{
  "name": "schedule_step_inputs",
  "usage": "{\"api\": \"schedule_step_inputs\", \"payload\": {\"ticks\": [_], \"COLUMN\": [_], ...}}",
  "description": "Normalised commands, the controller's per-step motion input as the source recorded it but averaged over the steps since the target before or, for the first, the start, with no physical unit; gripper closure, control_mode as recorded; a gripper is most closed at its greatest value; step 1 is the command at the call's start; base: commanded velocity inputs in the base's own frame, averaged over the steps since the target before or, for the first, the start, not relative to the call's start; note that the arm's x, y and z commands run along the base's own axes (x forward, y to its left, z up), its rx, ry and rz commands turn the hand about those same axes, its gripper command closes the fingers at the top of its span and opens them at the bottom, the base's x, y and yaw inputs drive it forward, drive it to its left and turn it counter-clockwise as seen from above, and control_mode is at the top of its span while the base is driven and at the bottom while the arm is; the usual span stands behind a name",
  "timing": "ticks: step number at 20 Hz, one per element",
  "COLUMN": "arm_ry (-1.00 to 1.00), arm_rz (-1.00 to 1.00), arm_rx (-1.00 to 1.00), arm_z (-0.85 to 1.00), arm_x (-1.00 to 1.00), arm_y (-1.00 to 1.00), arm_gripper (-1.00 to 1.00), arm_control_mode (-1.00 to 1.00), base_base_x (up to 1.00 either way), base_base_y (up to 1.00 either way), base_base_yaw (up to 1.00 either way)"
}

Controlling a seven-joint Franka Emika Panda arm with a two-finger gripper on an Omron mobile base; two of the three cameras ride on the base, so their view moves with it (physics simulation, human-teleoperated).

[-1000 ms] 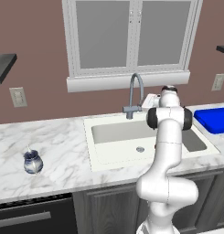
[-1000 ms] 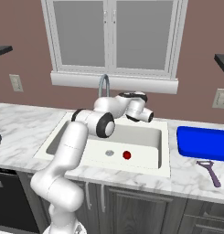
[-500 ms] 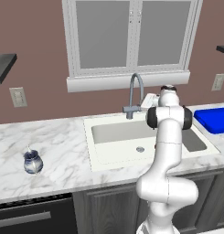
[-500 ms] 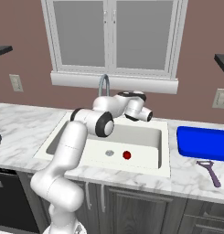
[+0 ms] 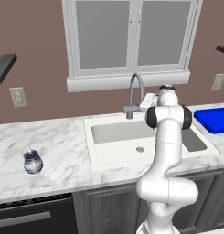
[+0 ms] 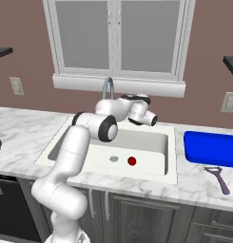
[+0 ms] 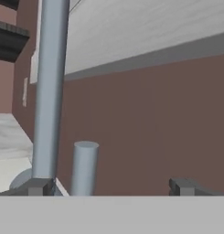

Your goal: Pick up all produce items and place them in the sink. Turn on the sink faucet to wash them. Then turn the sink off and put them in the tray.

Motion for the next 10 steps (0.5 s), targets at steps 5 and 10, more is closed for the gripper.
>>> {"api": "schedule_step_inputs", "payload": {"ticks": [5, 10], "arm_ry": [0.04, 0.06], "arm_rz": [0.00, 0.00], "arm_rx": [-0.02, -0.04], "arm_z": [0.00, 0.00], "arm_x": [0.01, 0.06], "arm_y": [0.13, 0.24], "arm_gripper": [-1.00, 1.00], "arm_control_mode": [-1.00, -1.00], "base_base_x": [0.00, 0.00], "base_base_y": [0.00, 0.00], "base_base_yaw": [0.00, 0.00]}}
